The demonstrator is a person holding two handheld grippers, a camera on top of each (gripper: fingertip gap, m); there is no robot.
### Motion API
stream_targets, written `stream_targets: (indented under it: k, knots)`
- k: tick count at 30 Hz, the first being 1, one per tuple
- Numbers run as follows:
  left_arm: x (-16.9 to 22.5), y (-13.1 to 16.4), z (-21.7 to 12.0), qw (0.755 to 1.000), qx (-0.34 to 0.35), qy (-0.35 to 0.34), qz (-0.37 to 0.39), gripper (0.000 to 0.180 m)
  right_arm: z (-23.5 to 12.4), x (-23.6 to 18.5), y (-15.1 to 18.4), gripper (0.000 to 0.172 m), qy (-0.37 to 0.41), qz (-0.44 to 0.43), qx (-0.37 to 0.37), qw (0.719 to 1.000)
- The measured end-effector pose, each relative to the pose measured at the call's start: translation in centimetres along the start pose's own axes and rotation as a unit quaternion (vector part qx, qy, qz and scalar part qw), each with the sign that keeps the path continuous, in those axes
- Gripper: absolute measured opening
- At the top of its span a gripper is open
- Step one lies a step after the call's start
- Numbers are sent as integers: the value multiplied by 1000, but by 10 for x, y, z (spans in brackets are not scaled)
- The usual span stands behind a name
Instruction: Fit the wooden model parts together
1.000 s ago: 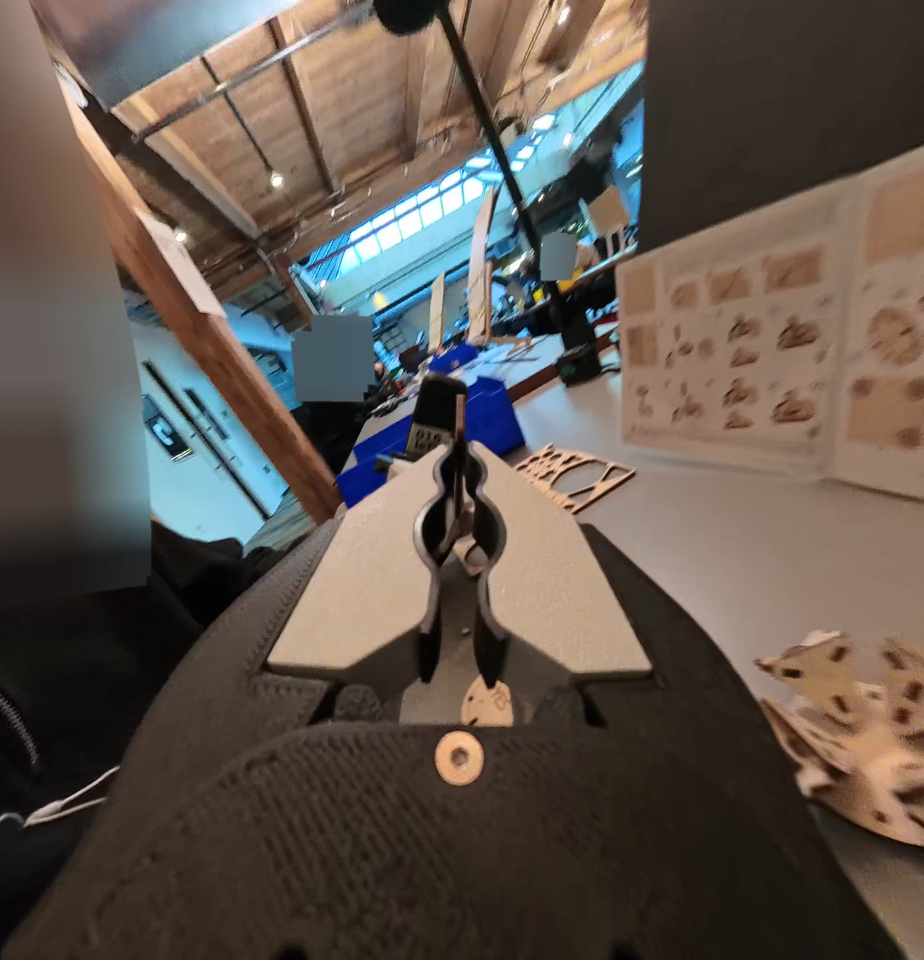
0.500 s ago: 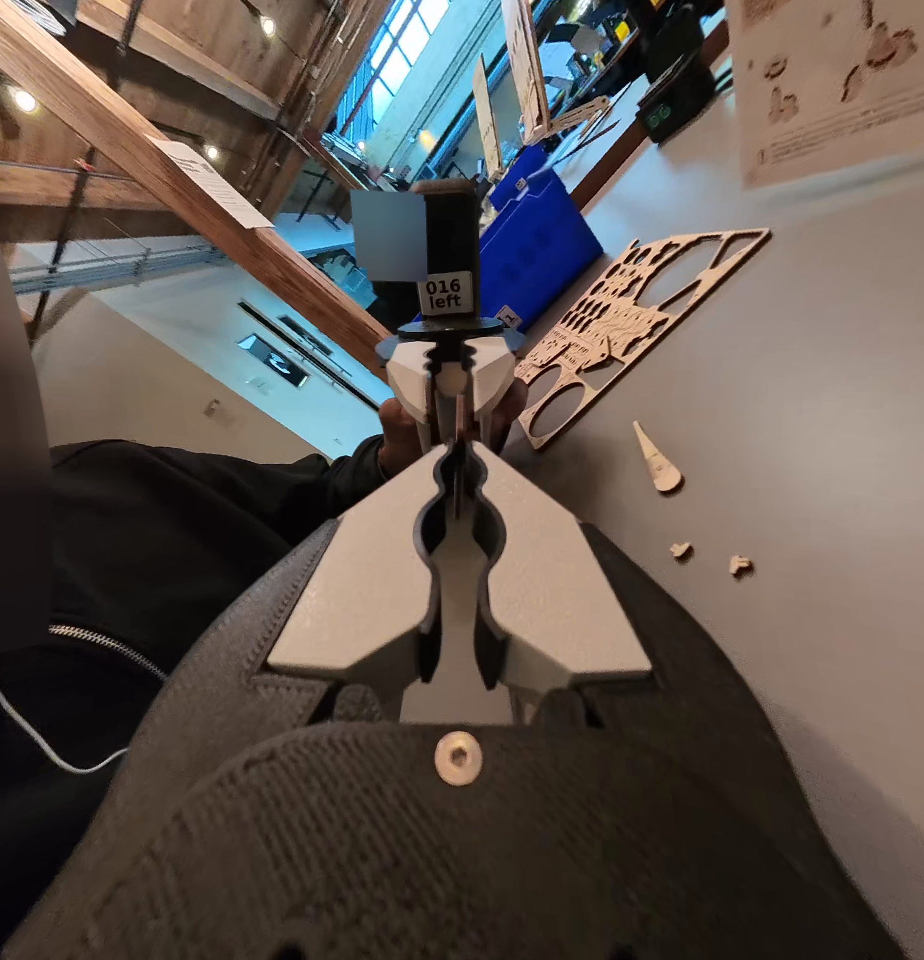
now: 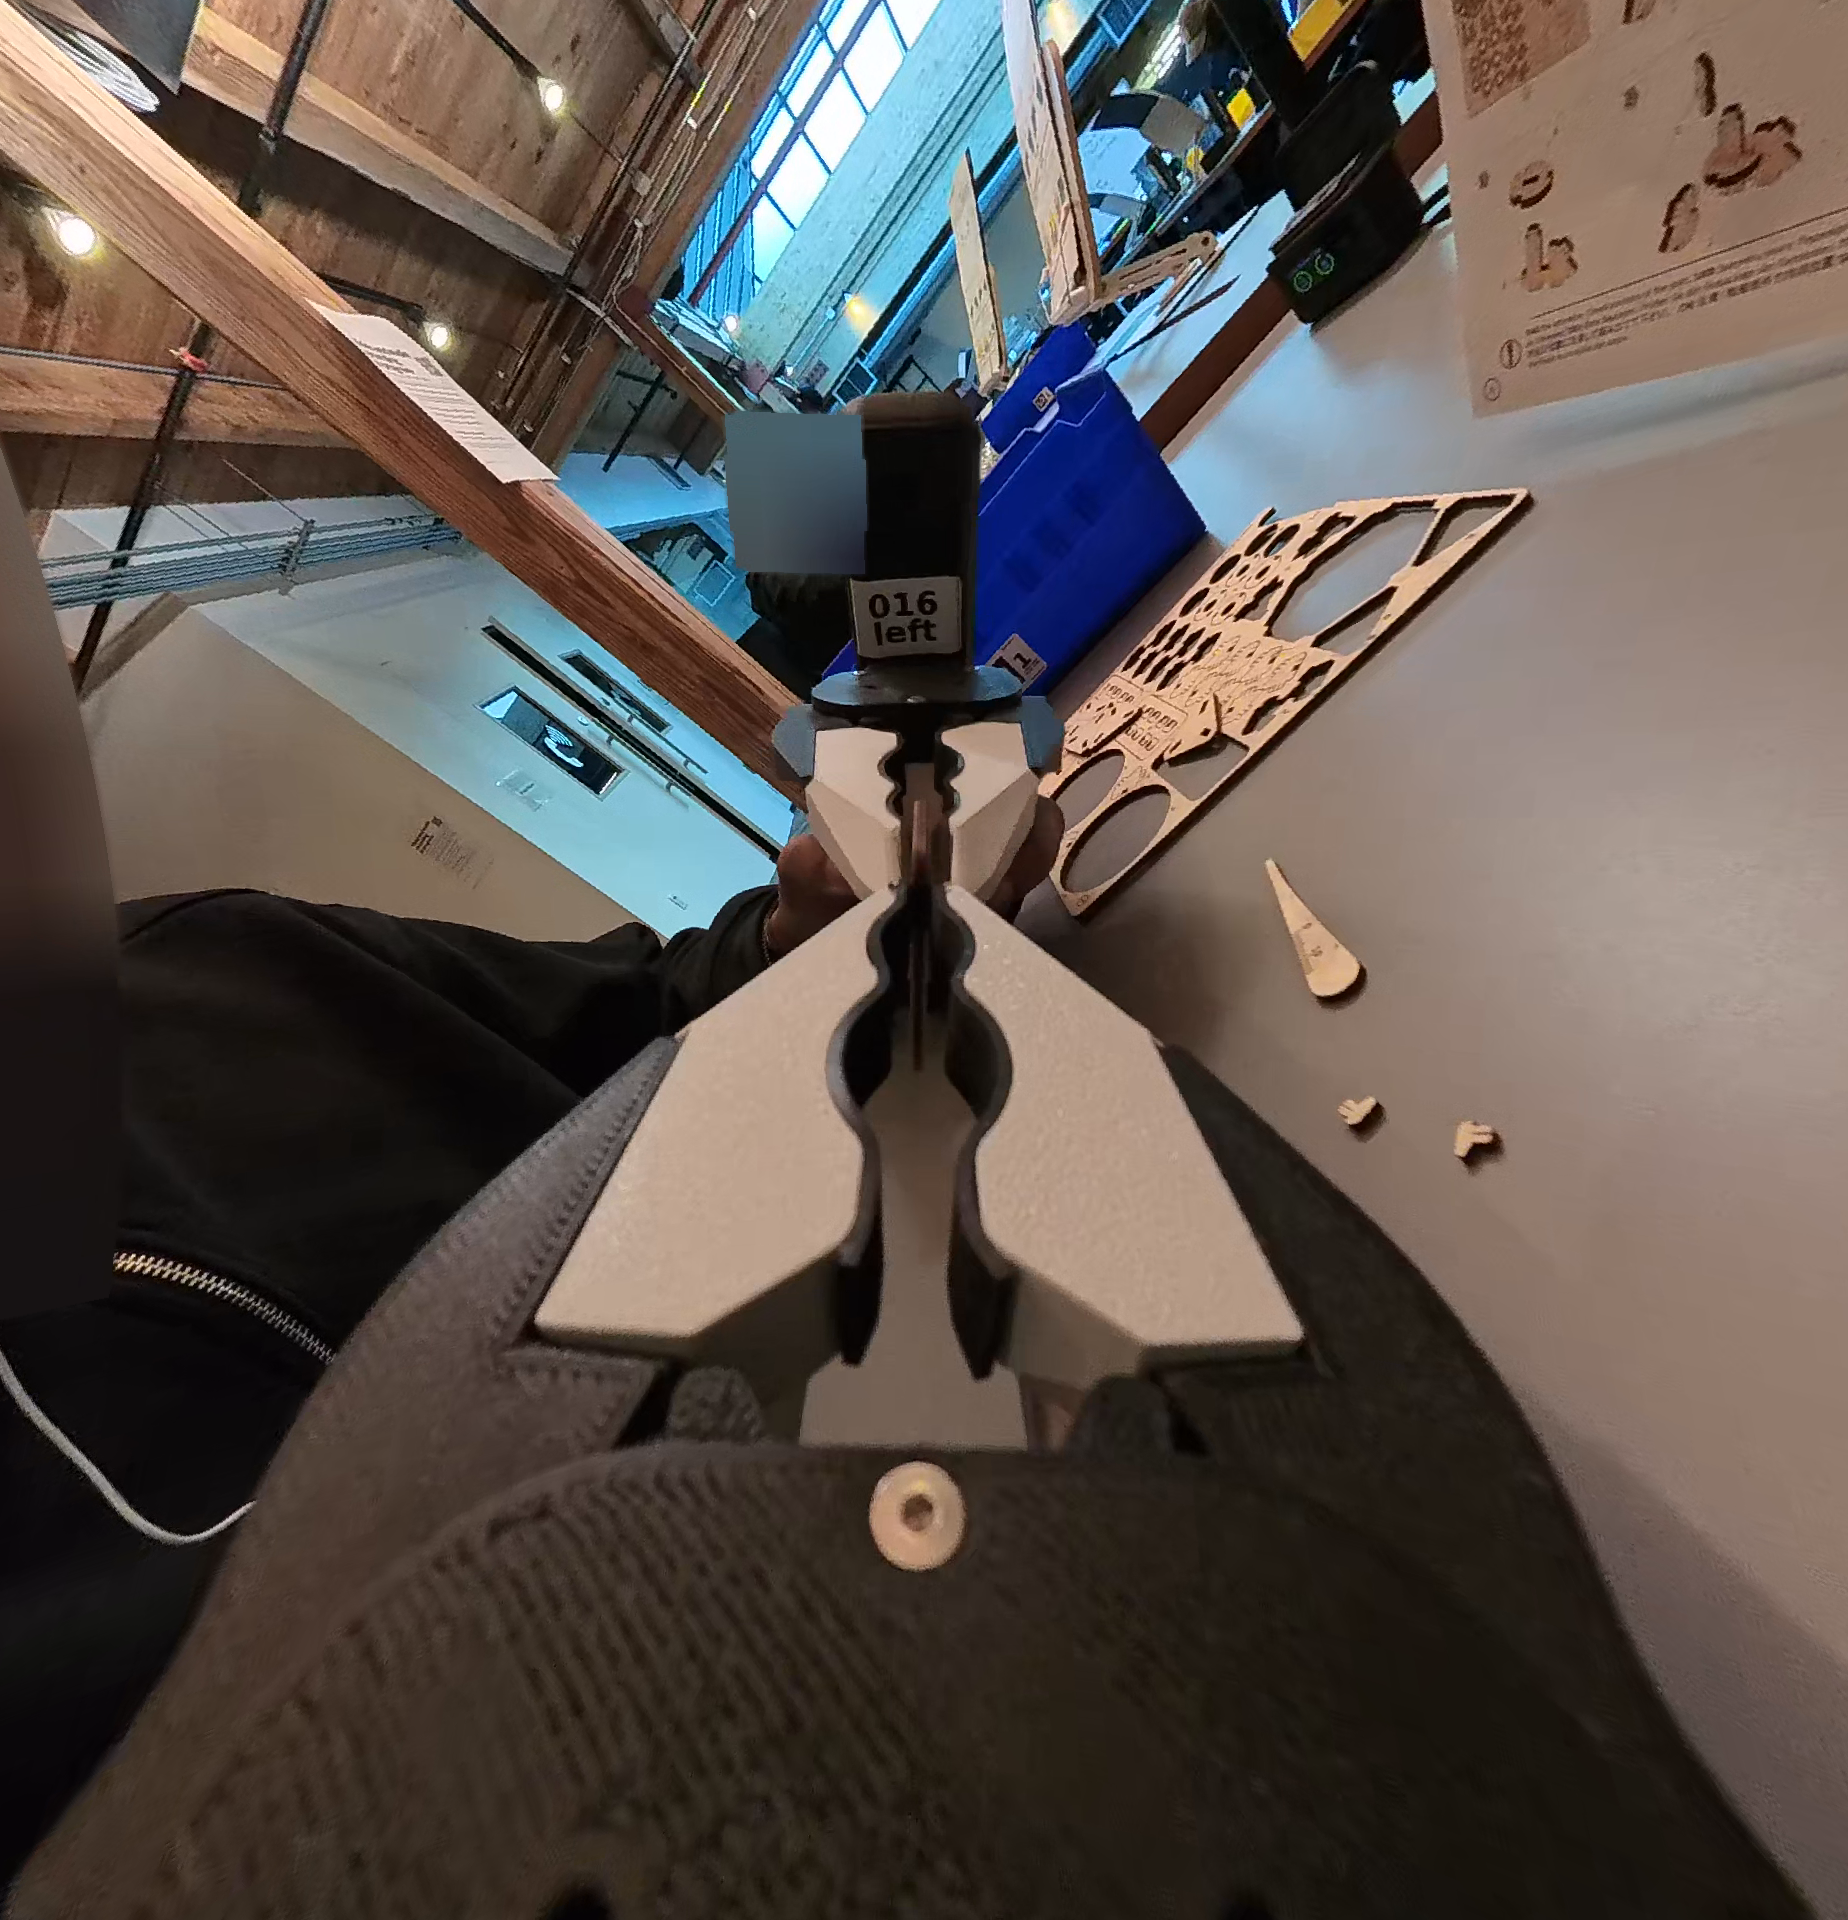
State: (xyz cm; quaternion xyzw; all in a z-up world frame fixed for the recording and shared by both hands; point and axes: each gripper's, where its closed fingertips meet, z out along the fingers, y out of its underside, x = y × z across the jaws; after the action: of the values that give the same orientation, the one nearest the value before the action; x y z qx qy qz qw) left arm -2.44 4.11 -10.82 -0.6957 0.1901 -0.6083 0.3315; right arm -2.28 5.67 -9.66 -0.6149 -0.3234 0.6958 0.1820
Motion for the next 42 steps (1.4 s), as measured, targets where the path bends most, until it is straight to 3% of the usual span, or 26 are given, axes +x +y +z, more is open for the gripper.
stream_targets:
  k: [12, 16, 19, 33, 42]
  knots:
    - [1, 3, 1, 1000, -6, 8, -7, 1, 2, -1, -2, 0, 22, -46, 4, 999]
    - [3, -2, -1, 1000, 7, 6, 2, 1, 6, 2, 4, 15, 25, -44, -6, 999]
    - [4, -7, -4, 1000, 19, 4, 5, 1, 9, 3, 7, 15, 33, -54, -15, 998]
    - [1, -7, -5, 1000, 25, -3, 4, 0, 6, -1, 3, 0, 38, -75, -11, 996]
    - [-7, -9, -5, 995, 25, -67, 68, 7, 13, 5, 6, 0, 73, -82, -13, 994]
